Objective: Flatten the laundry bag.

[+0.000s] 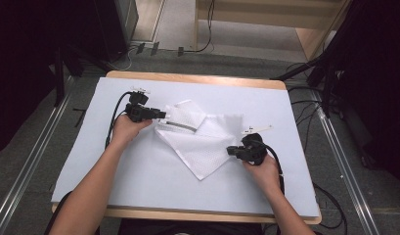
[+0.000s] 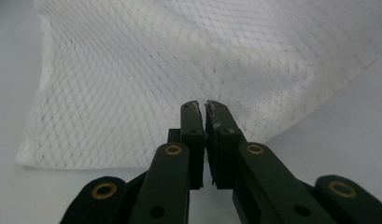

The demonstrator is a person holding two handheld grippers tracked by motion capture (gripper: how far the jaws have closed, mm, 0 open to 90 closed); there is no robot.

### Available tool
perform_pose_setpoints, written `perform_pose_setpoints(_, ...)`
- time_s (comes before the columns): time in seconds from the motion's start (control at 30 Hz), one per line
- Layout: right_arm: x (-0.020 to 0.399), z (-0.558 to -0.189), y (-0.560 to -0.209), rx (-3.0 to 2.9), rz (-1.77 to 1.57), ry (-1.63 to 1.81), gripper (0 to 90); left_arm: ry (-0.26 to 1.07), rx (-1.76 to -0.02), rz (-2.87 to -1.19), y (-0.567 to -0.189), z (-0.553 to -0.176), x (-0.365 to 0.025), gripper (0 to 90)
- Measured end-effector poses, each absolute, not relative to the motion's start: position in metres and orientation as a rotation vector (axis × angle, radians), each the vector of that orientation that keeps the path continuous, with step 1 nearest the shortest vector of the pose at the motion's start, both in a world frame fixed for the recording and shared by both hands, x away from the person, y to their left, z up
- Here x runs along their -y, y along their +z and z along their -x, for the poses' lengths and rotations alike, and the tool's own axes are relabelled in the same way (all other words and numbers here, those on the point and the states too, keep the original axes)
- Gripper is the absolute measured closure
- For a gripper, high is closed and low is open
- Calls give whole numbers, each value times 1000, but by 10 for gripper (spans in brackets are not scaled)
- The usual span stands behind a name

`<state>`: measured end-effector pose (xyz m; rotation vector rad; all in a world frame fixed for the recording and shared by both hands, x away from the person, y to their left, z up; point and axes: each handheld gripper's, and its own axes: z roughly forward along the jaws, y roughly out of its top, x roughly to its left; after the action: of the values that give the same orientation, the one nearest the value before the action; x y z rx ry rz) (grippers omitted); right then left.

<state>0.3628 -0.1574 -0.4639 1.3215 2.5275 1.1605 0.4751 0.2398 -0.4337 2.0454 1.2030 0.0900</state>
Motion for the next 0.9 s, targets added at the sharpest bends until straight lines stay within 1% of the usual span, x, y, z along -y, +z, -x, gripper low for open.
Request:
perform_pose_setpoints(0.1, 157, -361, -467, -2529, -1323, 1144, 876, 104, -1190, -2067, -437, -479, -235, 579)
perform_pose_setpoints(0.2, 156, -359, -470, -2540, -1312, 1125, 875, 140, -1187, -2087, -440, -481, -232, 536)
perform_pose_setpoints(0.27, 155, -357, -472, -2534, -1289, 1127, 875, 115, -1186, -2074, -442, -483, -234, 538)
perform_pose_setpoints(0.4, 155, -355, -473, -2520, -1285, 1138, 875, 104, -1217, -2034, -446, -487, -239, 537)
perform_pose_setpoints(0.63, 155, -356, -473, -2526, -1281, 1143, 866, 99, -1205, -2066, -456, -491, -234, 540)
perform_pose_setpoints(0.7, 154, -357, -473, -2529, -1274, 1133, 861, 73, -1216, -2051, -457, -491, -234, 586)
perform_pose_setpoints(0.8, 153, -356, -472, -2529, -1264, 1122, 856, 98, -1217, -2052, -458, -491, -234, 689)
perform_pose_setpoints(0.9, 152, -356, -472, -2533, -1265, 1122, 853, 108, -1208, -2061, -459, -491, -233, 767)
